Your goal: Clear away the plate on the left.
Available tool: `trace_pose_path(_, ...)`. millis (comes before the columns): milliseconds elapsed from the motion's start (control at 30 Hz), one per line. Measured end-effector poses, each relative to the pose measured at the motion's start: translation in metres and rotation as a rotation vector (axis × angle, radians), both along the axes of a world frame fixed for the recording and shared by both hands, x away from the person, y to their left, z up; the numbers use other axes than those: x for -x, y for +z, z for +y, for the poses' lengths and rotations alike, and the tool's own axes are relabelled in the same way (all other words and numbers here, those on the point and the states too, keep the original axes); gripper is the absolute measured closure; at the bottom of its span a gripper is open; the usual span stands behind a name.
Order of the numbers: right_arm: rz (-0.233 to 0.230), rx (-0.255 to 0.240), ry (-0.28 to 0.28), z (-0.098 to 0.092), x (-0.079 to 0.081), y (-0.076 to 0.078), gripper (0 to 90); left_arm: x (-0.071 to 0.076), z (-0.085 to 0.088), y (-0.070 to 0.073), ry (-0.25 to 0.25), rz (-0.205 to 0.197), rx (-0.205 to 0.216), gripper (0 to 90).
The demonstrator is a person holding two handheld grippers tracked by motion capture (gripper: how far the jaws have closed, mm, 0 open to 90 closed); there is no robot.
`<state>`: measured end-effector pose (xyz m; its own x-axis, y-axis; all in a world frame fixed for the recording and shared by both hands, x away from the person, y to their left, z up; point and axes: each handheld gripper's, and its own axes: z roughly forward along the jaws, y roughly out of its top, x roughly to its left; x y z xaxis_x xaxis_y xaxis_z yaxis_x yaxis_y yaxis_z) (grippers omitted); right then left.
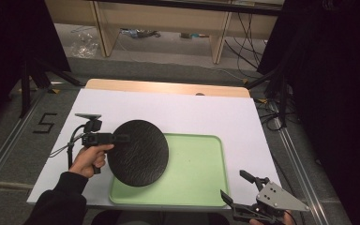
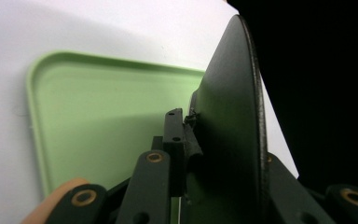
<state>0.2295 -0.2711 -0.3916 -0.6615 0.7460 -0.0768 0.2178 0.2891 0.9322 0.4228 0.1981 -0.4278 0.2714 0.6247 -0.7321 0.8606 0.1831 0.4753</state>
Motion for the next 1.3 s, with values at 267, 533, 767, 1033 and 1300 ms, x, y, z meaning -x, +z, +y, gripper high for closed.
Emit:
trace_pose_path(267,-0.011,-0.005,0.001,0.001,-0.001,-0.001,18.3,-0.005,-0.027,-0.011,-0.065,0.022,-0.004,76.8)
trace_pose_path(533,-0.039,-0.018,0.001,0.0,-0.002,-0.001,18.2,-0.009,-0.042,-0.022,-0.075,0.046,0.022,77.7)
trace_pose_path(767,-0.033,-0.01,-0.005,-0.001,-0.001,0.001,18.2,-0.008,-0.046,-0.026,-0.09,0.098,-0.021,77.9)
trace_pose_path(1033,-0.022,-0.011,-0.001,-0.002,0.0,0.002,18.3,-0.009,-0.033,-0.025,-0.179,0.044,-0.159,77.3)
trace_pose_path(1300,-0.026,-0.008,-0.001,-0.002,0.0,0.002,18.2,-0.006,-0.018,-0.025,-0.233,0.069,-0.256,72.6)
